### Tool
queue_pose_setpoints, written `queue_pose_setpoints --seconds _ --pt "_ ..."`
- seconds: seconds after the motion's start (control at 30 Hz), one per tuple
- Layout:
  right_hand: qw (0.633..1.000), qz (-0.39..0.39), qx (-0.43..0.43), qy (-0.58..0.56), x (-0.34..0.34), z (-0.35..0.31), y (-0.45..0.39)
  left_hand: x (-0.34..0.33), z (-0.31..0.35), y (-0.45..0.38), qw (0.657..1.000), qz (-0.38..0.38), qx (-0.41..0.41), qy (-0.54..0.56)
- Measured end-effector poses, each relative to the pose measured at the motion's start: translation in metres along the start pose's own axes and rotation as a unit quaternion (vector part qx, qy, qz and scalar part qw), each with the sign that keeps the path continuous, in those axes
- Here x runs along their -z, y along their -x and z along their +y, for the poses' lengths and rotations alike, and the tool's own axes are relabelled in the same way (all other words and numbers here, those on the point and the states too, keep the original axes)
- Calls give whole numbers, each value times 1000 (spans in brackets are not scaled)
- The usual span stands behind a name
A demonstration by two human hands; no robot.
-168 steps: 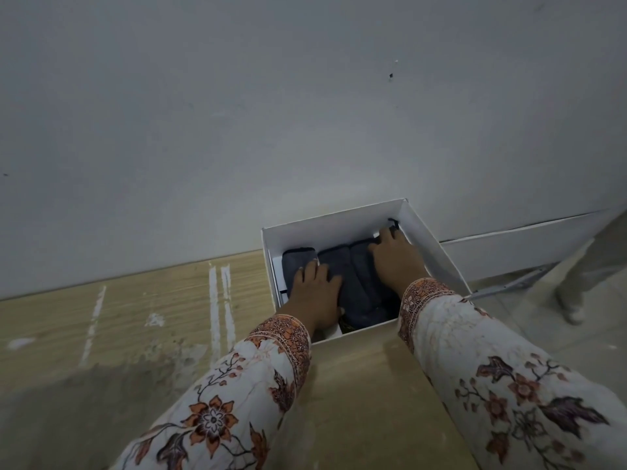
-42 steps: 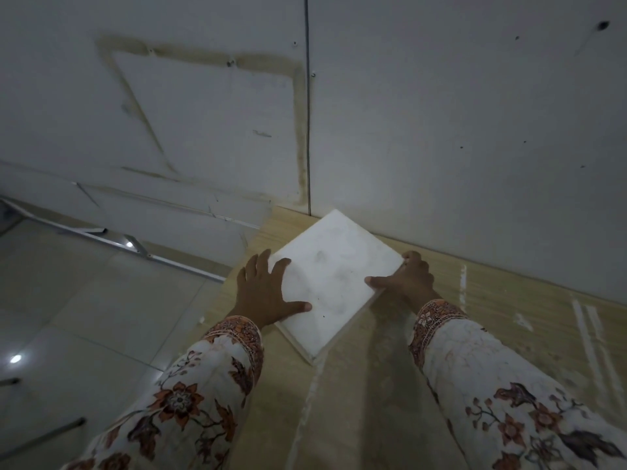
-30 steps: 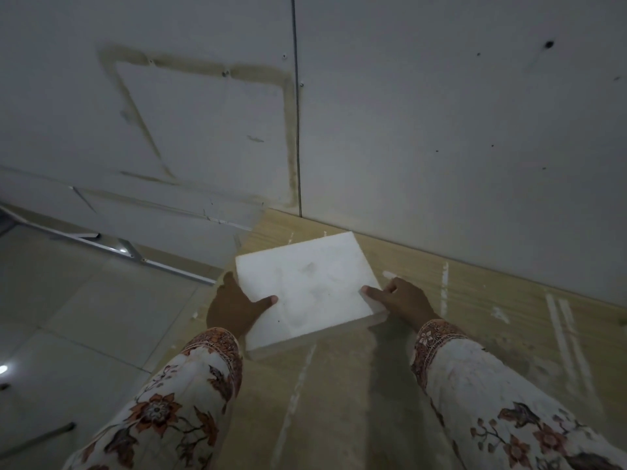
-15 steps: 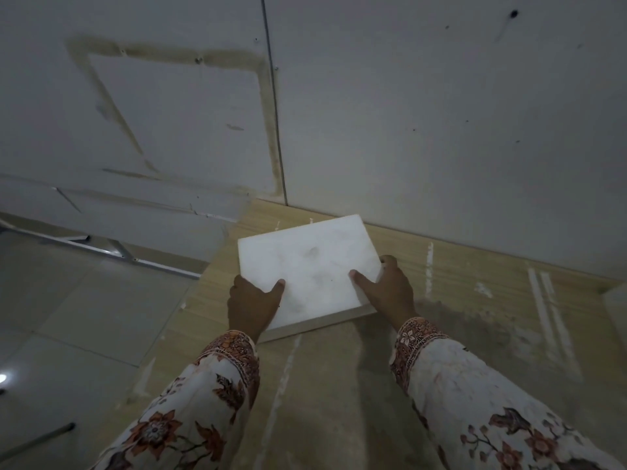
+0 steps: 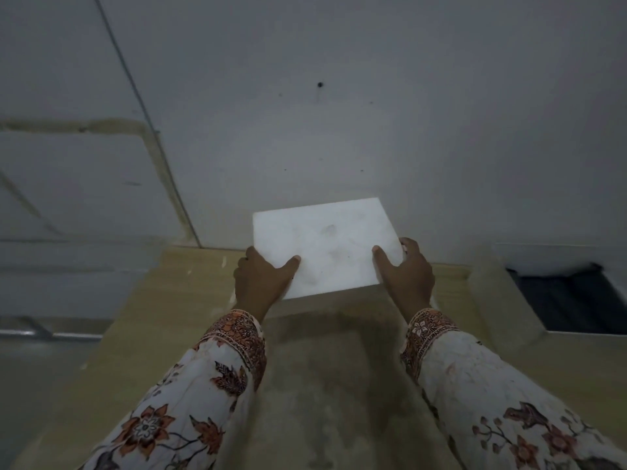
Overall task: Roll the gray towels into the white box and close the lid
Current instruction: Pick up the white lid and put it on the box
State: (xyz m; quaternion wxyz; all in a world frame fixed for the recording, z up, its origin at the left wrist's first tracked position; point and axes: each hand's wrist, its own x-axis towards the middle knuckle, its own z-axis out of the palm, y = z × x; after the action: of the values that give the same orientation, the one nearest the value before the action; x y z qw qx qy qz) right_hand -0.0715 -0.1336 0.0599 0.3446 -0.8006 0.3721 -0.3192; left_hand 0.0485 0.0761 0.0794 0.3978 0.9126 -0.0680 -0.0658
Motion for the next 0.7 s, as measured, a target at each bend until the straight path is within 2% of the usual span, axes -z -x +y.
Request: queue_pose_setpoints --seconds 0.37,0.7 --pt "994 98 -27 -30 160 77 -61 -103 144 68 997 -30 -67 -9" --pt "982 177 -68 -19 278 164 -108 -205 243 124 990 -95 -97 47"
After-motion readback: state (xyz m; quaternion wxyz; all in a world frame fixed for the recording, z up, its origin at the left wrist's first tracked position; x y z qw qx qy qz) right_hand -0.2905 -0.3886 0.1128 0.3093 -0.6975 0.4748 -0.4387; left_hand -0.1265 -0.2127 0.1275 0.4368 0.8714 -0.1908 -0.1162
